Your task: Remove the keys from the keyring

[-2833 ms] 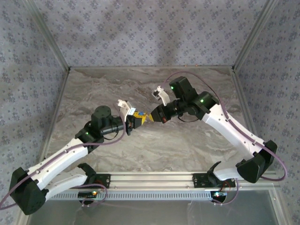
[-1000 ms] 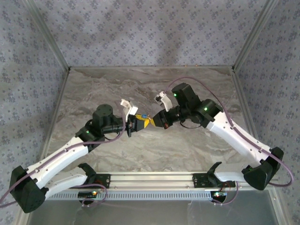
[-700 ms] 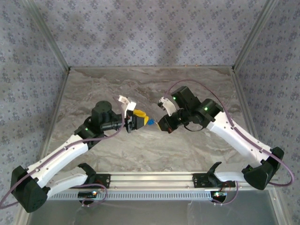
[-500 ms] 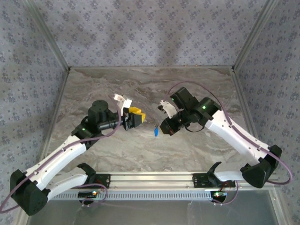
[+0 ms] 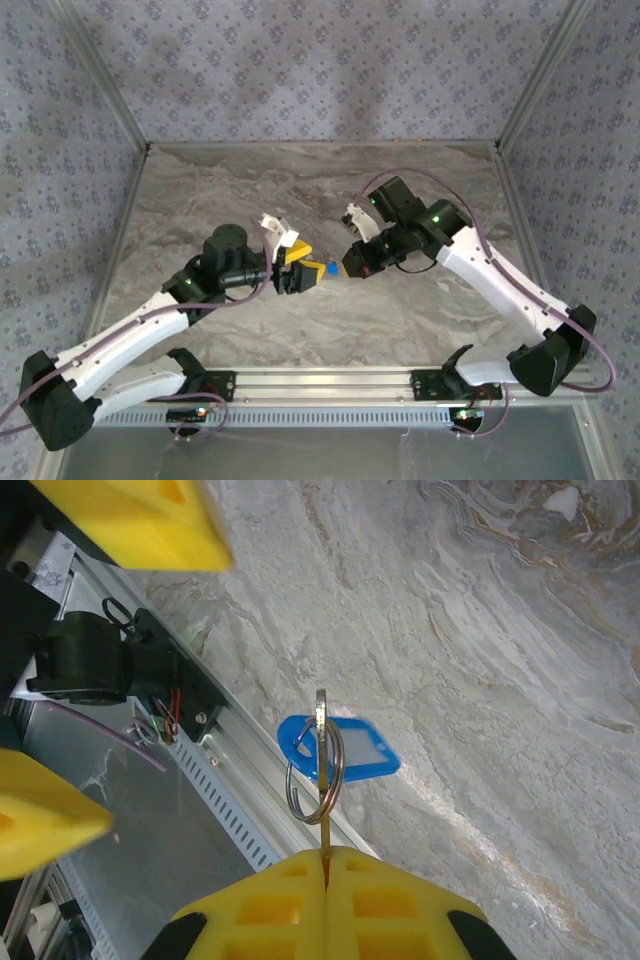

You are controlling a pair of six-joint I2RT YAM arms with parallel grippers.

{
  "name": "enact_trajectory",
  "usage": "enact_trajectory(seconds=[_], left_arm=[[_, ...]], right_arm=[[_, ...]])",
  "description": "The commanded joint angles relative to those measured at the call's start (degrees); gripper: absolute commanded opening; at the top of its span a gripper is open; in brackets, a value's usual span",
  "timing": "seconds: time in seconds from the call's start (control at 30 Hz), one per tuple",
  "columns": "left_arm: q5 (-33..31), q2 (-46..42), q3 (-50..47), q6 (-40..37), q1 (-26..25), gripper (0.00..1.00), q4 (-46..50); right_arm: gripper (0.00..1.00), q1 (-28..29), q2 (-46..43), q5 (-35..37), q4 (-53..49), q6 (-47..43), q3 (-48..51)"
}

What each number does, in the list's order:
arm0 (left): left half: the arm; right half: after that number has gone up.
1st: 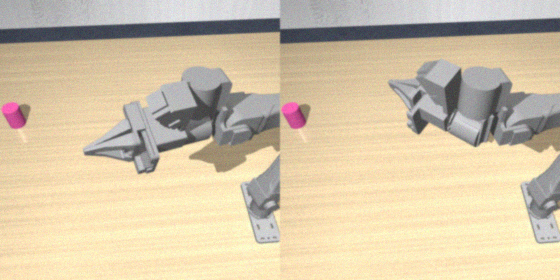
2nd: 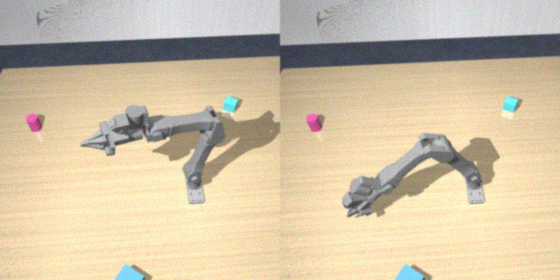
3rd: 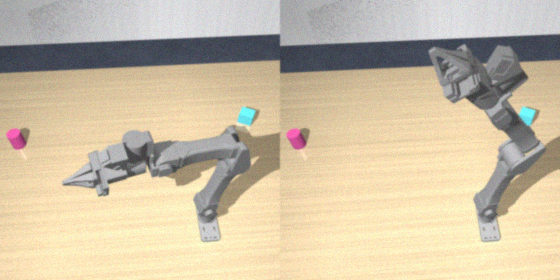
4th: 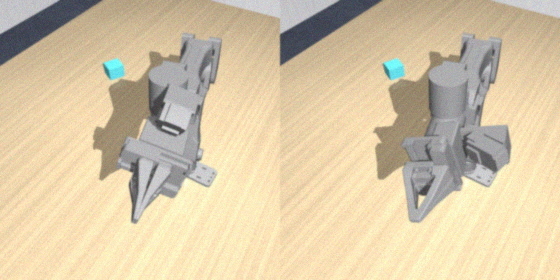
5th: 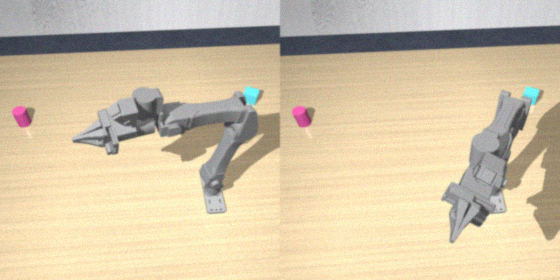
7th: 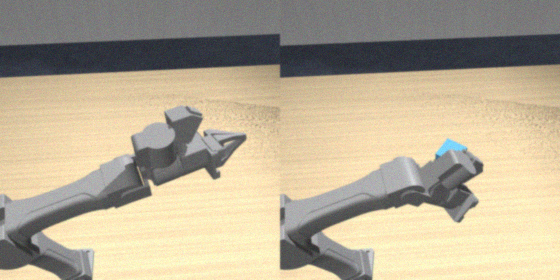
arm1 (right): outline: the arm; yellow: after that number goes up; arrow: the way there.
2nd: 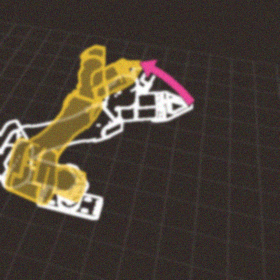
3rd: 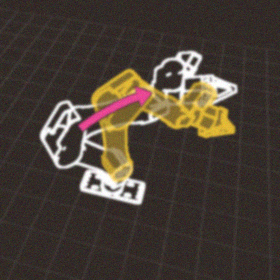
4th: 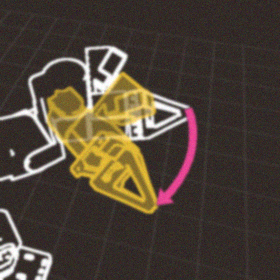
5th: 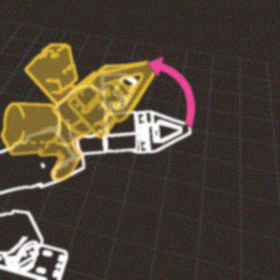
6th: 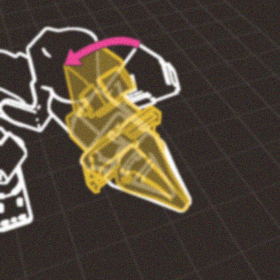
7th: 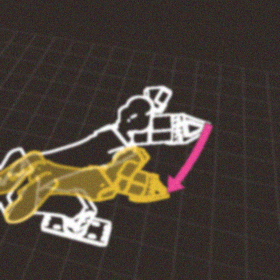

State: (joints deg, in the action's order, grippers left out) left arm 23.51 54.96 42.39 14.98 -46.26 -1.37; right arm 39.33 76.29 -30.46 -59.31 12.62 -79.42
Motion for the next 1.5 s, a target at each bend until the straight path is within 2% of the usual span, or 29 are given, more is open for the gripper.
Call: enact_trajectory(seconds=[0.0,0.07,0.17,0.27,0.57,0.93,1.07,1.47], left_arm=[[-11.5,-0.9,0.5,-8.5,-3.0,0.73,0.0],[-19.6,-2.4,-1.4,-14.0,-6.2,0.74,-2.1],[-27.1,-4.2,-4.1,-19.9,-9.0,0.76,-6.3],[-31.1,-4.7,-4.8,-24.2,-10.9,0.80,-7.7],[-38.0,-1.5,-5.1,-34.9,-16.7,0.80,-13.1],[-39.1,0.1,-4.5,-36.1,-17.2,0.78,-14.3],[-44.1,0.5,-4.5,-35.5,-17.0,0.75,-17.1],[-45.5,-1.6,-4.2,-29.5,-10.8,0.64,-17.9]], right_arm=[[0.00,1.0,0.6,-0.6,-0.1,0.6,-1.9],[0.00,1.6,0.5,0.3,0.2,0.9,-2.0],[0.00,2.3,0.5,0.9,0.7,1.2,-2.2],[0.00,2.6,0.4,1.1,1.3,1.8,-2.2],[0.00,3.6,0.1,1.6,2.1,2.0,-2.3],[0.00,4.3,-0.9,1.8,2.9,2.2,-1.7],[0.00,5.0,-1.0,1.6,3.1,2.3,-1.4],[0.00,7.2,-1.6,2.0,3.4,2.8,0.0]])
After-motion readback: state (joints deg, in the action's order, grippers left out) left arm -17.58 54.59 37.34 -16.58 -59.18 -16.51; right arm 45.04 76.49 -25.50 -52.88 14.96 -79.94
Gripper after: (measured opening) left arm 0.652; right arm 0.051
